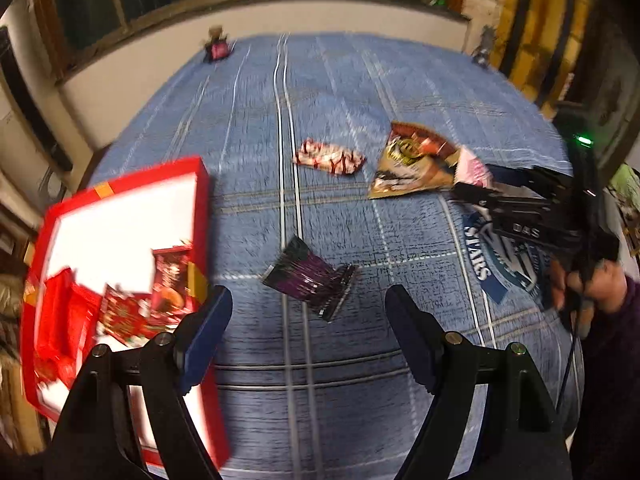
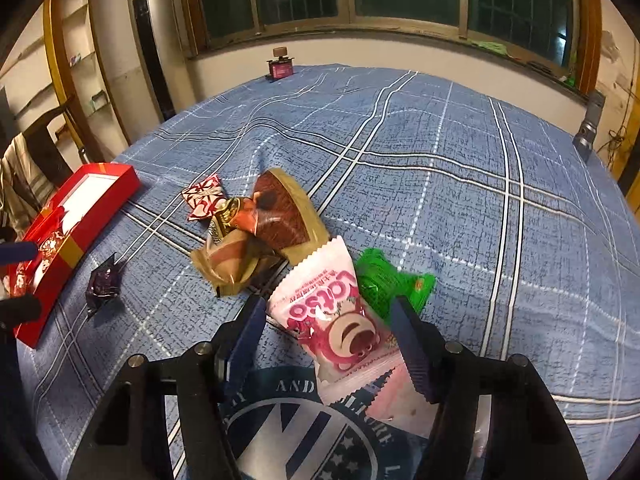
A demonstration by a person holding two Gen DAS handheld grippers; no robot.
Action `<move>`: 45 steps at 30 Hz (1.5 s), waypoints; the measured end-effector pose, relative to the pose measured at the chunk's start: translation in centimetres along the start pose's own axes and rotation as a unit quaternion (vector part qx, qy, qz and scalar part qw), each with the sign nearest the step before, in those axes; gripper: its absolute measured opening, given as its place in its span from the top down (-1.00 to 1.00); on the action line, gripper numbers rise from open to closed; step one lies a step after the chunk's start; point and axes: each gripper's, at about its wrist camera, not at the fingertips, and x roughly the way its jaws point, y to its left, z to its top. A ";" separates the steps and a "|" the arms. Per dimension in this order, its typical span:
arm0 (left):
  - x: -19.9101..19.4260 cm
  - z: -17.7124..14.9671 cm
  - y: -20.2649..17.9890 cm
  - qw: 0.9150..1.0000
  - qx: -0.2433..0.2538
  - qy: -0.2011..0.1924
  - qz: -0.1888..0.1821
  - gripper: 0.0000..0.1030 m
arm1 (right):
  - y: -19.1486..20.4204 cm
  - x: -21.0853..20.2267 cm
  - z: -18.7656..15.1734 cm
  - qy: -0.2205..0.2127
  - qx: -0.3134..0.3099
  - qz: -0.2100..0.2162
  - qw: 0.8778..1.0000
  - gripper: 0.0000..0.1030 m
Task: Organize snacks
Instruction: 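Grasp the purple packet with the left gripper while the right grasps the pink Lotso packet, then carry both packets over the red-rimmed box and open both grippers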
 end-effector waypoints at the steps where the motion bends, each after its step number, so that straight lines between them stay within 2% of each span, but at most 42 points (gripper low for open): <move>1: 0.6 0.1 -0.2 1.000 -0.008 0.010 0.005 -0.54 | -0.2 0.0 -0.1 0.001 0.002 0.004 1.000 -0.04; 6: 4.3 0.7 -0.6 0.996 -0.057 0.053 0.038 -0.54 | -1.8 -0.5 -0.8 0.012 0.029 0.048 0.998 -0.01; 9: 6.0 0.7 -0.8 0.995 -0.061 0.064 0.051 -0.55 | -3.1 -1.0 -0.8 0.015 0.061 0.074 0.995 0.00; 14: 6.9 0.8 -1.0 0.998 -0.048 0.028 0.039 -0.57 | -5.2 -2.2 -1.0 0.008 0.124 0.118 0.985 0.00; 15: 7.1 0.9 -1.1 0.998 -0.044 0.021 0.034 -0.53 | -5.8 -2.5 -1.0 0.003 0.142 0.135 0.981 0.00; 17: 7.3 0.8 -1.5 0.999 -0.033 0.003 0.017 -0.30 | -6.6 -2.9 -0.9 -0.010 0.167 0.153 0.974 0.00; 18: 7.2 0.9 -1.7 1.000 -0.028 -0.002 0.008 -0.01 | -7.0 -3.1 -0.9 -0.016 0.181 0.160 0.970 0.00; 19: 7.1 0.9 -2.1 1.000 -0.015 -0.008 0.000 0.20 | -7.3 -3.2 -0.9 -0.020 0.189 0.163 0.968 0.00; 23: 7.0 0.3 -3.0 1.000 0.018 -0.019 -0.011 0.25 | -8.3 -3.7 -1.2 -0.034 0.212 0.155 0.964 0.00; 25: 6.3 0.0 -2.6 0.999 0.013 -0.014 -0.031 0.42 | -8.2 -3.7 -1.2 -0.031 0.214 0.155 0.964 0.00; 36: 3.9 -2.3 -2.8 0.997 0.032 -0.011 -0.075 0.49 | -4.9 -5.9 -1.4 -0.017 0.205 0.146 0.968 0.00; 45: 0.3 -5.2 -3.4 0.993 0.048 -0.028 -0.107 0.49 | 1.2 -9.1 -2.5 -0.010 0.177 0.152 0.972 0.00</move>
